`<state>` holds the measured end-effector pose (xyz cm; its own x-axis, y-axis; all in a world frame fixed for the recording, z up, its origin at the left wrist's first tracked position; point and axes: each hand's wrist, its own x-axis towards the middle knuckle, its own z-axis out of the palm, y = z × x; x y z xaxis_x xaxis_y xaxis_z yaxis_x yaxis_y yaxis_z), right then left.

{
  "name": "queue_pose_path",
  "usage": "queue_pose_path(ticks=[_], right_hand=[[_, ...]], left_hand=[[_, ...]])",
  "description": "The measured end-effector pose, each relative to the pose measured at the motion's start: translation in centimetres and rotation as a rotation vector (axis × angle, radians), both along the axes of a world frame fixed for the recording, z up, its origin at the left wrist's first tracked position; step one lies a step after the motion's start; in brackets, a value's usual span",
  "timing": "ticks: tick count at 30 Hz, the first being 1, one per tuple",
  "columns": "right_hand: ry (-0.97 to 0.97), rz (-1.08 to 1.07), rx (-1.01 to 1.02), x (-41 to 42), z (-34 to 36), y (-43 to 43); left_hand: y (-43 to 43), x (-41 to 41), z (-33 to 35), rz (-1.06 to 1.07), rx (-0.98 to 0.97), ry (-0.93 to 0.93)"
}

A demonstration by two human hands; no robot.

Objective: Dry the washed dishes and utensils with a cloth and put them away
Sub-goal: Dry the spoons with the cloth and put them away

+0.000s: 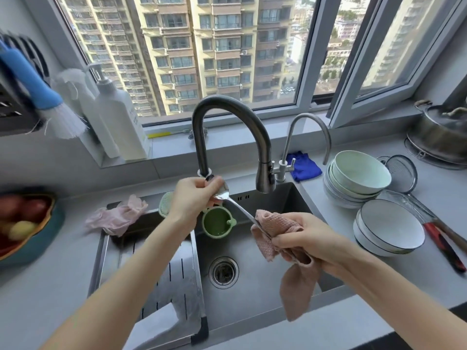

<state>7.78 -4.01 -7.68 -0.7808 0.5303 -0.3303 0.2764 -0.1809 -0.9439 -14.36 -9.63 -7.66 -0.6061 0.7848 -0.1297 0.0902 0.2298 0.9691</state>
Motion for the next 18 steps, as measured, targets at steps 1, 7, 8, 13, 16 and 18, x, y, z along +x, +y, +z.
queue_pose_path(ticks=[1, 7, 8, 13, 16, 18], right_hand=[[0.026, -0.051, -0.002, -0.5, 0.1, -0.1], [0.067, -0.206, 0.070, -2.3, -1.2, -1.7], [0.043, -0.220, 0.076, -1.9, -1.7, -2.0], [-0.122, -0.360, 0.176, 1.9, -3.3, -1.3], [0.077, -0.519, 0.340, 1.7, -0.9, 0.3], [0.254, -0.495, 0.382, 0.1, 1.4, 0.9]], left_hand=[[-0.1, 1.0, -0.3, -0.033, 0.011, -0.174], [0.4, 6.1, -1.2, 0.025, 0.081, -0.404], [0.6, 5.9, -0.9, 0.057, 0.072, -0.383], [-0.2, 2.4, 0.7, 0.098, 0.060, -0.418], [-1.5, 1.5, 1.1, -0.088, -0.111, -0.314], [-2.1, 1.8, 1.3, -0.207, -0.168, -0.209]])
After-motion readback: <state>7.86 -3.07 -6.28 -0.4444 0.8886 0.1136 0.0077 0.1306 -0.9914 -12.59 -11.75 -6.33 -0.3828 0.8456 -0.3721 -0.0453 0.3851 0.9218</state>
